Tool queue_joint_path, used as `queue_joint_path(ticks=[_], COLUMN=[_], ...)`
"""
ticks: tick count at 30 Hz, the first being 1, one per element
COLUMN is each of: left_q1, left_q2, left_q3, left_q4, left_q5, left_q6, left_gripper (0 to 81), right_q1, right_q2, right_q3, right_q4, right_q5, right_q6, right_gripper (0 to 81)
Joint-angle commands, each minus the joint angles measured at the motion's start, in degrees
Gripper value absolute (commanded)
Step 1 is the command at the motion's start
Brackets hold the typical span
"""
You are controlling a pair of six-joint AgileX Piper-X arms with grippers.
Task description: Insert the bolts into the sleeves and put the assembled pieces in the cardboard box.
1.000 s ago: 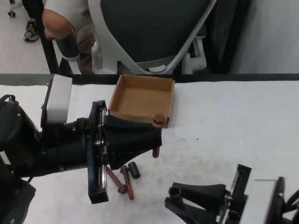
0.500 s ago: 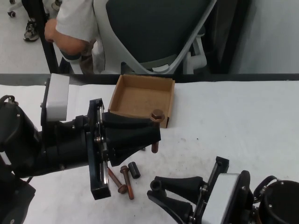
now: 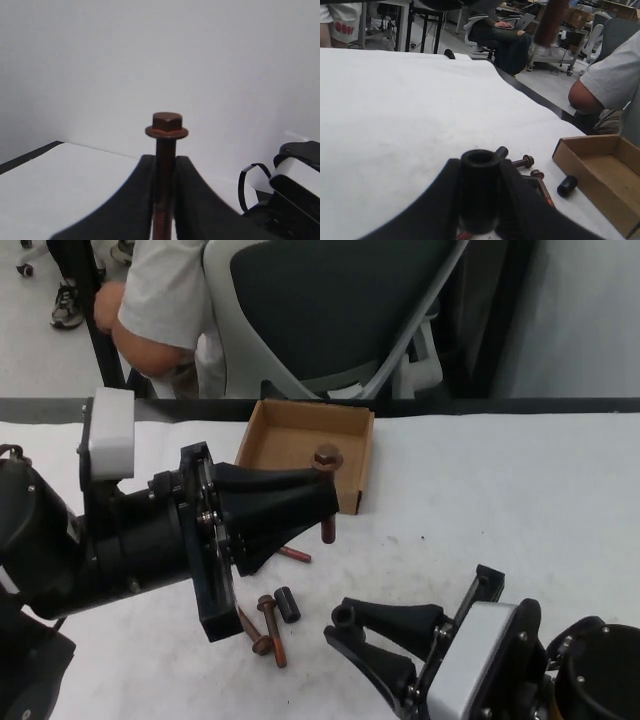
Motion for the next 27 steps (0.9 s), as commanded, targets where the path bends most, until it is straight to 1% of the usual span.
queue_joint_path(ticks=[1,6,11,17,27], left_q1=[-0.3,-0.3,-0.3,-0.3,-0.3], left_q2=[-0.5,-0.5,-0.5,-0.5,-0.5], left_q3=[-0.3,-0.3,-0.3,-0.3,-0.3], left_q4=[-2.5,-2.5,-4.0,-4.6,-5.5], left_q5=[-0.6,-0.6,-0.4,-0.4,2.2], left_q6=[-0.8,-0.8,-1.5,-2.0,-0.9], left_gripper=[0.8,0.8,0.8,0.8,0.8], right_q1=[-0.1,-0.1,-0.1,-0.1,-0.1], right_q2=[0.0,0.0,0.0,0.0,0.0], right_q3=[-1.0,-1.8,-2.4,-2.9,-4.4], right_q4=[-4.2,-4.6,-4.7,-4.9,-5.8], right_q5=[0.4,0.4,2.9,3.8,4.3], right_q6=[-0.5,-0.5,-0.5,-0.5,-0.5], right_gripper=[0.2,0.2,0.2,0.2,0.2])
